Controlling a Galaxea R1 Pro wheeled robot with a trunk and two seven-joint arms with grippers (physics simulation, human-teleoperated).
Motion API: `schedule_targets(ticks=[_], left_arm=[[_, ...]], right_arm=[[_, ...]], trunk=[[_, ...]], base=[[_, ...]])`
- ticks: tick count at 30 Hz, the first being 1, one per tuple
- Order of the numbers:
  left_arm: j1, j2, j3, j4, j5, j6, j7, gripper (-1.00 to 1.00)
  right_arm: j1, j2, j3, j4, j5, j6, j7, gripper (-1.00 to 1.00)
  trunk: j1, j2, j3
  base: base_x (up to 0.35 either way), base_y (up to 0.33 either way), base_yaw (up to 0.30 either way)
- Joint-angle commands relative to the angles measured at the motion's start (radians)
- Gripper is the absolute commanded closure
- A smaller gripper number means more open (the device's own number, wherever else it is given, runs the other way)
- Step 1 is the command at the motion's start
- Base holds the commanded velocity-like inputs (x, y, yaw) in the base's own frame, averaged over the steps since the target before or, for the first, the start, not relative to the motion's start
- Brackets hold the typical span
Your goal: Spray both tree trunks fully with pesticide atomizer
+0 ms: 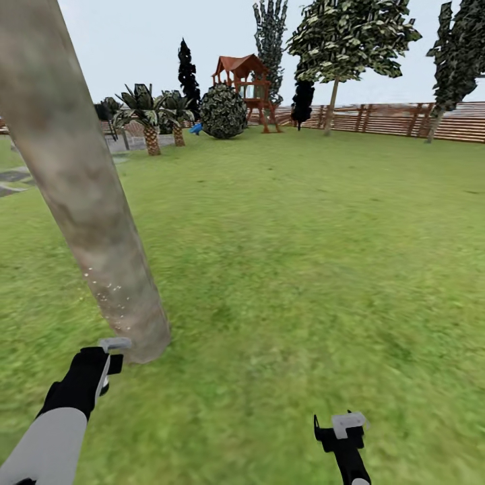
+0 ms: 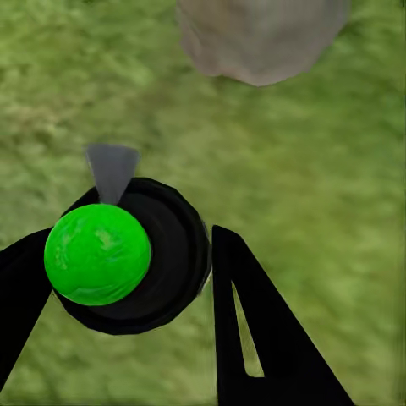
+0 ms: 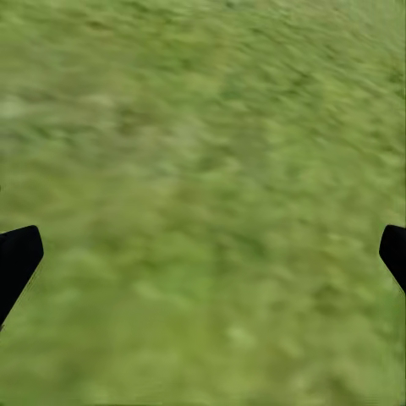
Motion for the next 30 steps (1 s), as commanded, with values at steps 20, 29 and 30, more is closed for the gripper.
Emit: schedule_targets(ticks=[20, 29, 30], left_arm=[[-0.001, -0.025, -0.001, -0.018, -0.005, 0.004, -0.001, 1.00], [-0.001, -0.021, -0.005, -0.033, -0.007, 0.006, 0.001, 1.00], [-0.001, -0.020, -0.005, -0.035, -0.007, 0.006, 0.001, 1.00]], right_arm=[[0.000, -0.001, 0.009, 0.000, -0.005, -0.001, -0.007, -1.00], [0.000, 0.002, 0.009, 0.000, -0.005, -0.001, -0.007, -1.00], [0.000, 0.002, 0.009, 0.000, -0.005, -0.001, -0.007, -1.00]], trunk=[[0.000, 0.000, -0.001], [0.000, 0.000, -0.001], [0.000, 0.000, -0.001]], base=[[0.139, -0.235, 0.063], [0.056, -0.275, 0.135], [0.092, -0.275, 0.274]])
